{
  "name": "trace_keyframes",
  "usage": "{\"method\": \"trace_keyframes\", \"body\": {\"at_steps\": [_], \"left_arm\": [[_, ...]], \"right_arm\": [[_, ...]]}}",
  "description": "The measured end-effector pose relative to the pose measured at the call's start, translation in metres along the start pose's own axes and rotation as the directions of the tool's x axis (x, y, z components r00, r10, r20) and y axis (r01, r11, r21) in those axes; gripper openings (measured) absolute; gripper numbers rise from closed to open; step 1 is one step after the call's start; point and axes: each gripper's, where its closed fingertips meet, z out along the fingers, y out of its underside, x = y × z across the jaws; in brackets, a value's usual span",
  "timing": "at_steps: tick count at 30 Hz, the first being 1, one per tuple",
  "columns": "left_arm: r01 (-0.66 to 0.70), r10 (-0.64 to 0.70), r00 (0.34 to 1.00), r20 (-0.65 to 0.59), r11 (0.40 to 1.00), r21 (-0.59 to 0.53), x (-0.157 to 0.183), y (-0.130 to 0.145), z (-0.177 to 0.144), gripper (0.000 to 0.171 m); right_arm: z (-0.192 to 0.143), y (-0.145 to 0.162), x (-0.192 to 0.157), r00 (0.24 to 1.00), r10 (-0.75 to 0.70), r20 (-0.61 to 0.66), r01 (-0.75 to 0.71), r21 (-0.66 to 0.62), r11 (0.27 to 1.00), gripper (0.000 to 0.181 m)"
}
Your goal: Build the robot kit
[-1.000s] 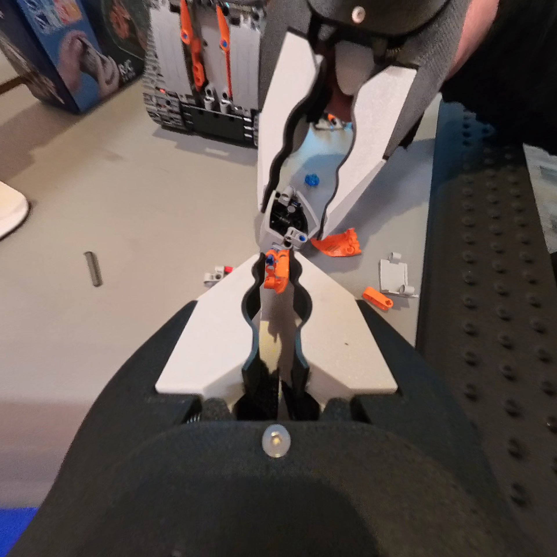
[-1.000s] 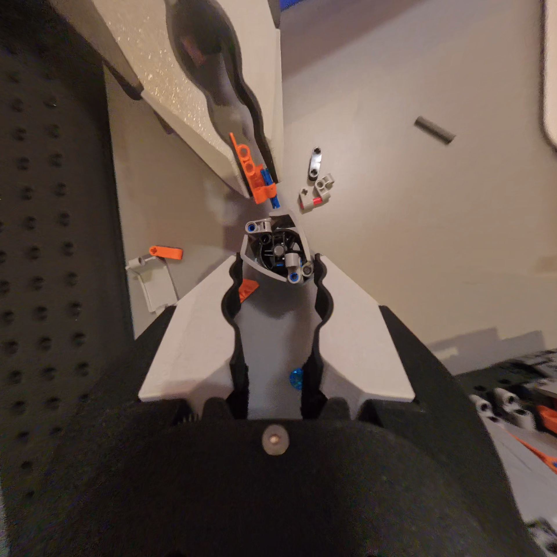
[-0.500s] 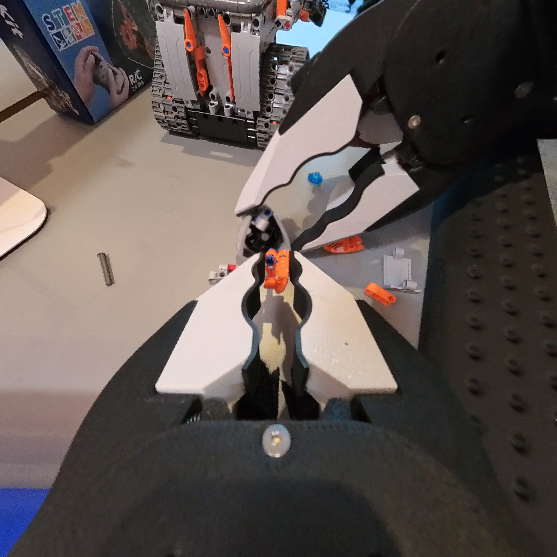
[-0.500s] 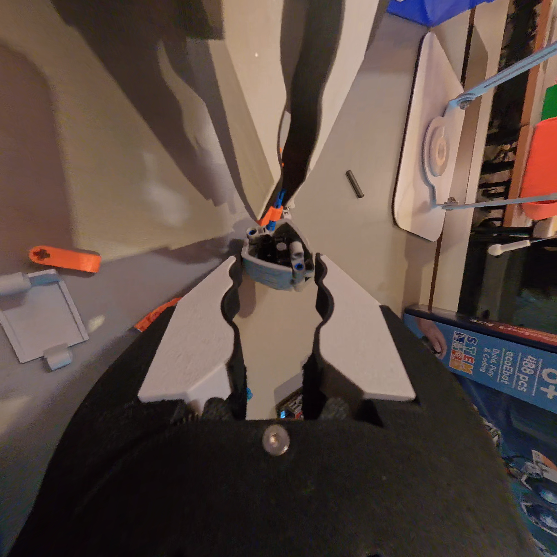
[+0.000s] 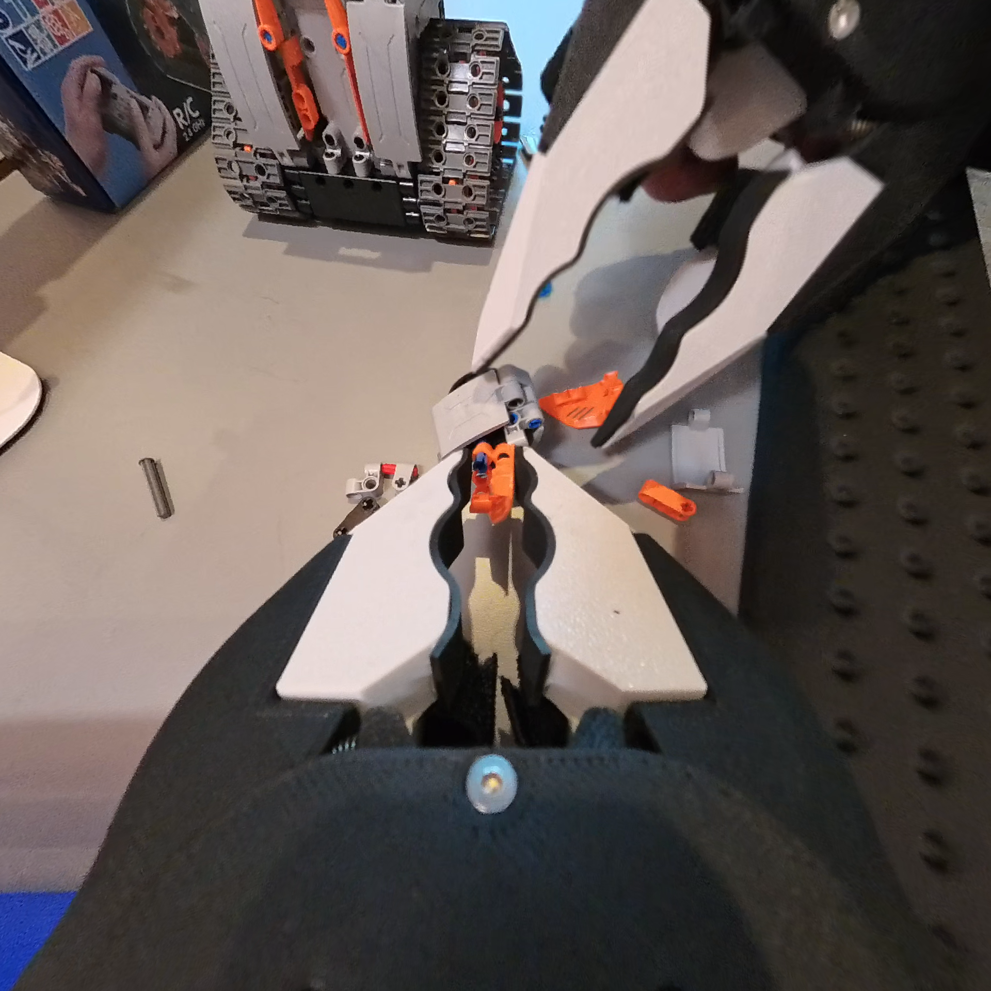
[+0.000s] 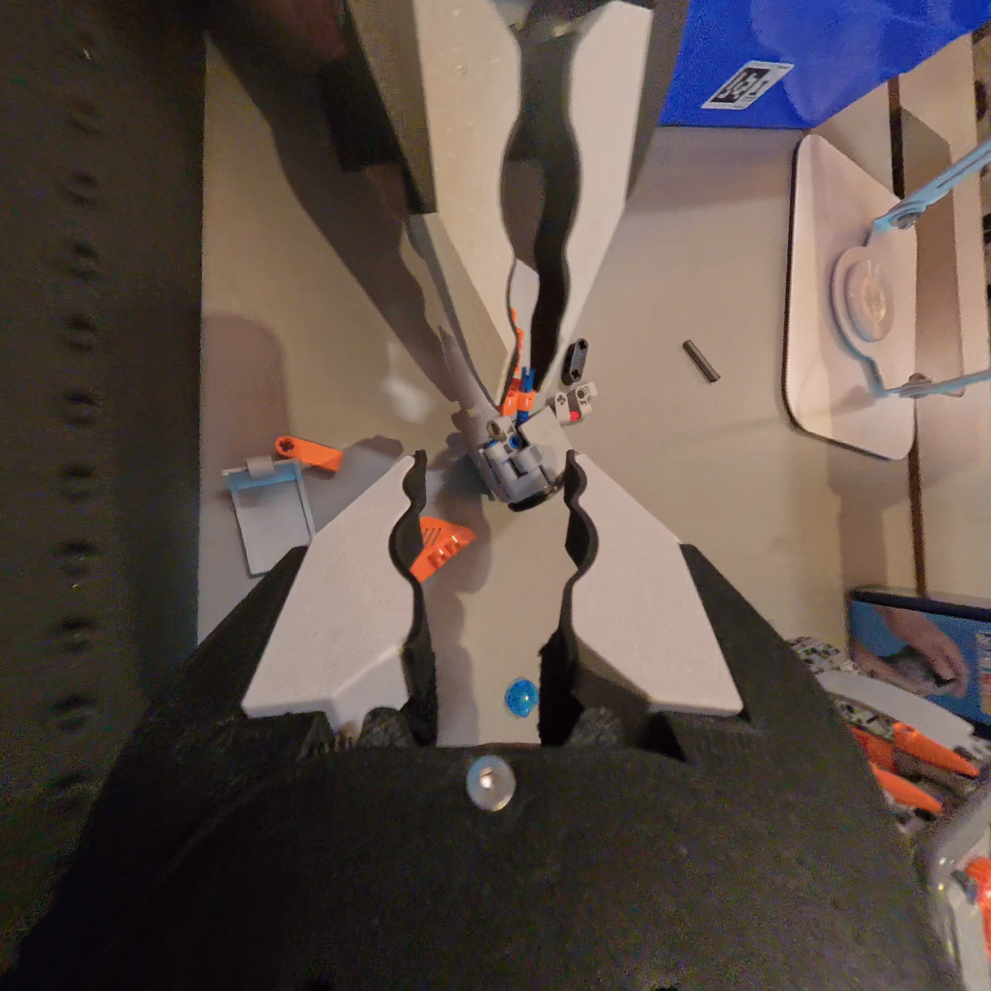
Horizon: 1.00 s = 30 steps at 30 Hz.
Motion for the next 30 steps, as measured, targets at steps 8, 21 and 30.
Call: {"method": "trace_keyframes", "body": {"at_steps": [8, 21, 30], "left_arm": [[0.001, -0.001, 1.000, -0.004, 1.000, -0.009, 0.000, 0.002, -0.006, 0.013], [-0.031, 0.032, 0.999, -0.031, 0.999, 0.027, 0.008, -0.003, -0.009, 0.013], [-0.015, 0.016, 1.000, -0.024, 0.999, 0.029, 0.004, 0.000, -0.010, 0.013]], "right_arm": [[-0.011, 0.010, 0.017, 0.979, 0.186, 0.084, -0.188, 0.022, 0.982, 0.053], [0.008, 0.007, 0.014, 0.981, 0.118, 0.153, -0.125, 0.042, 0.991, 0.032], [0.011, 0.006, 0.015, 0.978, 0.155, 0.141, -0.166, 0.071, 0.984, 0.032]]}}
